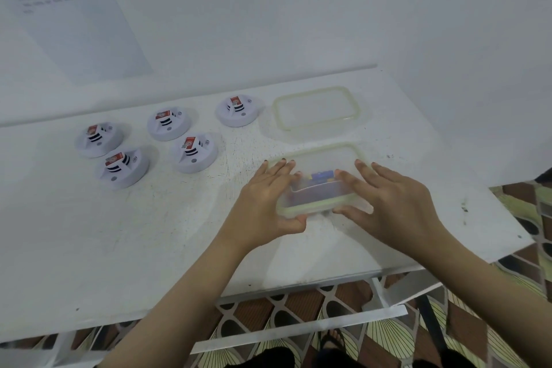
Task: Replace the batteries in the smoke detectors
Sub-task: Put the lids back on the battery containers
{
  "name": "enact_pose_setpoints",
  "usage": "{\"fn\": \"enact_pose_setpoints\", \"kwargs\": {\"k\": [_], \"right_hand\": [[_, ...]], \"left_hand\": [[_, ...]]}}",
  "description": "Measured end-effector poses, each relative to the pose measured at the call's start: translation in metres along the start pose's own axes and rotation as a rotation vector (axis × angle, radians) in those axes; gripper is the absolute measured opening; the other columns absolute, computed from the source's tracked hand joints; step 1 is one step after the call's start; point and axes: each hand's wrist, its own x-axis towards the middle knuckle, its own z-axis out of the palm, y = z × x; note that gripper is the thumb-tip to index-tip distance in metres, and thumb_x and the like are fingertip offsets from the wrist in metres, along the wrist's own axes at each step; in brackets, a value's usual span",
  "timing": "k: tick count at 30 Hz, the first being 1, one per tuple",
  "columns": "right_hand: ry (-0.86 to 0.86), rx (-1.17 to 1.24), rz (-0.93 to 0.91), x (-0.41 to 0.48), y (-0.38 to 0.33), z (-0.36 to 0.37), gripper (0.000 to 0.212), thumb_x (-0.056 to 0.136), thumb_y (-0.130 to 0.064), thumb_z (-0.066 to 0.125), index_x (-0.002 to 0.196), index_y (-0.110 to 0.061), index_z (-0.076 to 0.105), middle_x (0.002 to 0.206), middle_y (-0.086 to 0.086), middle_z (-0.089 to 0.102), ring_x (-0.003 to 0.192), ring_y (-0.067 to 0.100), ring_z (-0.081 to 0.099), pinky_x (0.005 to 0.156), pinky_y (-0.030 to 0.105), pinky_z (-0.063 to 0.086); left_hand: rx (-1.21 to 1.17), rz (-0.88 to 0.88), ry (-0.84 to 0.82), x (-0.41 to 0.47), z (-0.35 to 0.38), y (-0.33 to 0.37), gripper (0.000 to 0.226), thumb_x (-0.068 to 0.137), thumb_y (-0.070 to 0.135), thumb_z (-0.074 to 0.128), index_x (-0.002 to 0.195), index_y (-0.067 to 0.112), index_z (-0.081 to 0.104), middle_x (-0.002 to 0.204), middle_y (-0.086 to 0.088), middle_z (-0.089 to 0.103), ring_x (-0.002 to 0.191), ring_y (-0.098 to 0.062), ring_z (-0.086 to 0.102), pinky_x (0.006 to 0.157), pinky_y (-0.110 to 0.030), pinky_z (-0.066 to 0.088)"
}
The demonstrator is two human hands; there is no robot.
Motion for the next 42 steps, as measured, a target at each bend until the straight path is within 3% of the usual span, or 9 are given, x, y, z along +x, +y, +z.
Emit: {"fn": "enact_pose_setpoints", "kwargs": {"k": [4, 7, 11, 14, 20, 29, 34, 39, 42], "right_hand": [[-0.080, 0.358, -0.045, 0.002, 0.019, -0.012, 0.043, 0.082, -0.045, 0.045, 0.122, -0.039, 0.060, 0.137, -0.002, 0.053, 0.126, 0.017, 0.047, 0.095, 0.034, 0.044], [-0.300, 0.555, -0.128, -0.001, 0.028, -0.013, 0.059, 0.079, -0.037, 0.043, 0.135, -0.055, 0.034, 0.156, -0.008, 0.016, 0.144, 0.004, 0.007, 0.118, 0.032, 0.003], [-0.309, 0.544, -0.094, -0.004, 0.018, -0.012, 0.055, 0.085, -0.041, 0.063, 0.131, -0.056, 0.036, 0.149, -0.015, 0.028, 0.127, 0.005, 0.046, 0.101, 0.031, 0.042], [-0.082, 0.325, -0.131, -0.010, -0.004, -0.005, 0.047, 0.082, -0.054, 0.054, 0.125, -0.036, 0.057, 0.132, 0.000, 0.055, 0.083, 0.018, 0.071, 0.067, 0.030, 0.056], [0.091, 0.204, -0.105, -0.022, -0.030, 0.009, 0.050, 0.093, -0.054, 0.036, 0.116, -0.022, 0.067, 0.118, 0.012, 0.066, 0.040, 0.017, 0.055, 0.041, 0.020, 0.044], [0.209, 0.220, -0.218, -0.023, -0.029, 0.022, 0.040, 0.094, -0.039, 0.049, 0.111, -0.010, 0.070, 0.113, 0.023, 0.065, 0.035, 0.018, 0.045, 0.041, 0.022, 0.039], [0.237, 0.220, -0.271, -0.022, -0.025, 0.028, 0.033, 0.096, -0.034, 0.049, 0.119, -0.011, 0.053, 0.112, 0.027, 0.065, 0.036, 0.021, 0.045, 0.039, 0.025, 0.042], [0.190, 0.291, -0.259, -0.023, -0.016, 0.026, 0.034, 0.096, -0.035, 0.047, 0.120, -0.012, 0.055, 0.120, 0.025, 0.061, 0.046, 0.021, 0.055, 0.045, 0.027, 0.049], [0.080, 0.550, -0.110, -0.019, 0.001, 0.016, 0.040, 0.087, -0.032, 0.057, 0.124, -0.018, 0.060, 0.135, 0.005, 0.052, 0.089, 0.009, 0.067, 0.080, 0.021, 0.054]], "left_hand": [[-0.378, -0.162, -0.147, 0.004, -0.021, -0.008, 0.065, 0.059, 0.031, 0.064, 0.123, 0.021, 0.060, 0.139, 0.021, 0.045, 0.138, 0.006, 0.028, 0.119, -0.019, 0.008], [-0.364, -0.198, -0.153, 0.009, -0.032, -0.017, 0.061, 0.062, 0.009, 0.056, 0.119, 0.031, 0.060, 0.141, 0.020, 0.041, 0.140, 0.003, 0.022, 0.119, -0.022, 0.003], [-0.284, -0.261, 0.055, 0.010, -0.029, -0.015, 0.062, 0.068, -0.007, 0.037, 0.110, 0.024, 0.069, 0.139, 0.004, 0.050, 0.139, -0.011, 0.032, 0.120, -0.043, 0.016], [-0.428, -0.230, 0.006, 0.004, -0.022, 0.000, 0.037, 0.076, 0.023, 0.058, 0.110, 0.035, 0.065, 0.135, 0.016, 0.049, 0.136, 0.001, 0.033, 0.120, -0.027, 0.014], [-0.325, -0.108, -0.209, -0.006, -0.020, -0.002, 0.095, 0.056, 0.064, 0.072, 0.141, 0.032, 0.042, 0.152, 0.023, 0.021, 0.143, 0.010, 0.004, 0.113, -0.012, -0.013], [-0.190, -0.018, -0.142, -0.008, -0.006, -0.002, 0.090, 0.059, 0.049, 0.063, 0.142, 0.020, 0.044, 0.152, 0.013, 0.022, 0.145, -0.001, 0.006, 0.117, -0.021, -0.011], [-0.094, 0.047, -0.080, -0.010, -0.003, -0.001, 0.084, 0.062, 0.046, 0.060, 0.138, 0.012, 0.050, 0.148, 0.006, 0.031, 0.143, -0.017, 0.022, 0.117, -0.044, 0.008], [-0.206, -0.060, -0.096, -0.007, -0.016, -0.006, 0.076, 0.070, 0.066, 0.060, 0.134, 0.026, 0.054, 0.148, 0.013, 0.038, 0.141, -0.002, 0.027, 0.117, -0.022, 0.010], [-0.333, -0.240, 0.023, -0.004, -0.020, -0.012, 0.051, 0.088, 0.053, 0.053, 0.132, 0.029, 0.054, 0.151, 0.008, 0.031, 0.140, -0.001, 0.022, 0.109, -0.007, 0.009]]}}
